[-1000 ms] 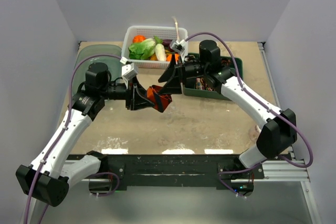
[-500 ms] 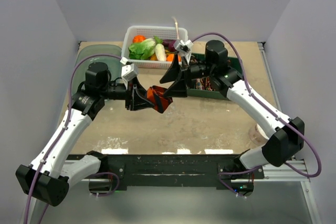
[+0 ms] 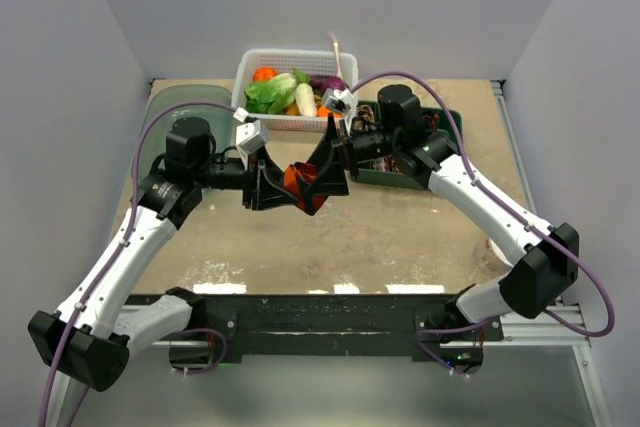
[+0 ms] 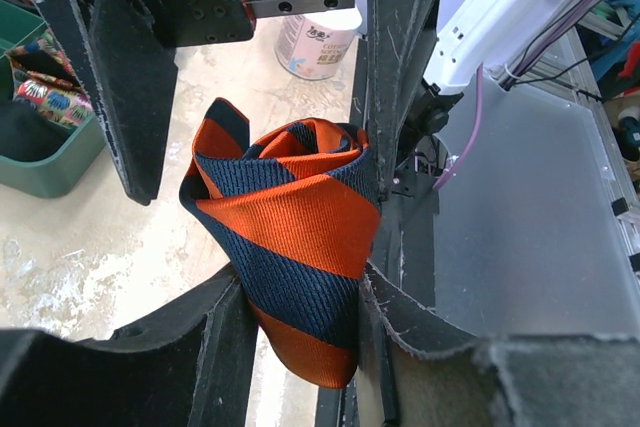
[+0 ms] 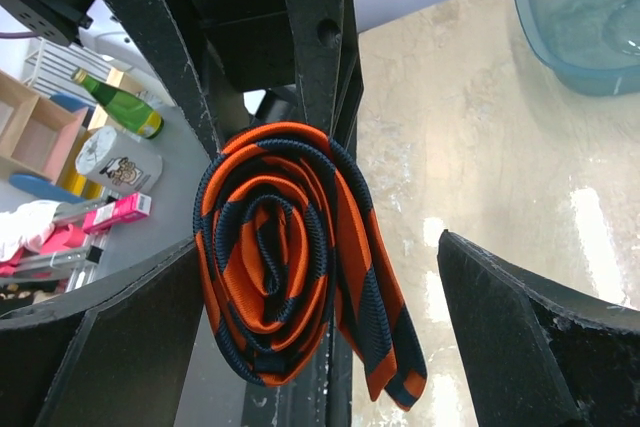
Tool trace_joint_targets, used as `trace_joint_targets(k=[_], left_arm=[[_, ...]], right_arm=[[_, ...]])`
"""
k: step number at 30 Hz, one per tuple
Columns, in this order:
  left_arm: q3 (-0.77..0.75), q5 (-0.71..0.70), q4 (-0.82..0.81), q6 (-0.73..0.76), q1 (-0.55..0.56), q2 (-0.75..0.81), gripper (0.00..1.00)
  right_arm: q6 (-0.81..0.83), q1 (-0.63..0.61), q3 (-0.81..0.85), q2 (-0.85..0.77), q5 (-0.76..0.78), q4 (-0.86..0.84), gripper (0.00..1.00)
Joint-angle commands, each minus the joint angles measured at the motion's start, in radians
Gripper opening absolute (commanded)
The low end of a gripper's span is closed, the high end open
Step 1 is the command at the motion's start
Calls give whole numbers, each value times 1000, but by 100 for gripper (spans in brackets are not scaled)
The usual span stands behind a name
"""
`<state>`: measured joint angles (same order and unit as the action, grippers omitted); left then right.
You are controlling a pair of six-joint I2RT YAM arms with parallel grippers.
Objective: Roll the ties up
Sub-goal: Place the tie in the storage box.
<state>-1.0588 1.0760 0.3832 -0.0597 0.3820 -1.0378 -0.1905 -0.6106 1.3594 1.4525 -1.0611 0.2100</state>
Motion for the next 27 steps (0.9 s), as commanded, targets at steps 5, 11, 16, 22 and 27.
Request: trace_joint_targets(k=[5, 11, 16, 22, 27], left_arm=[[-52, -39, -35, -17, 9, 1, 42], [-52, -47, -49, -31, 8, -4, 42], [-55, -56, -72, -46, 8, -4, 42], [-37, -45, -125, -86, 8, -5, 42], [-33, -50, -136, -92, 15, -13, 42]], right_arm=[[71, -6, 23, -38, 21, 72, 91], [80, -8, 0, -46, -3, 75, 89], [43, -8, -35, -55, -40, 22, 77], [7, -11, -56, -50, -48, -24, 70], [-36, -17, -59, -40, -56, -81, 58]])
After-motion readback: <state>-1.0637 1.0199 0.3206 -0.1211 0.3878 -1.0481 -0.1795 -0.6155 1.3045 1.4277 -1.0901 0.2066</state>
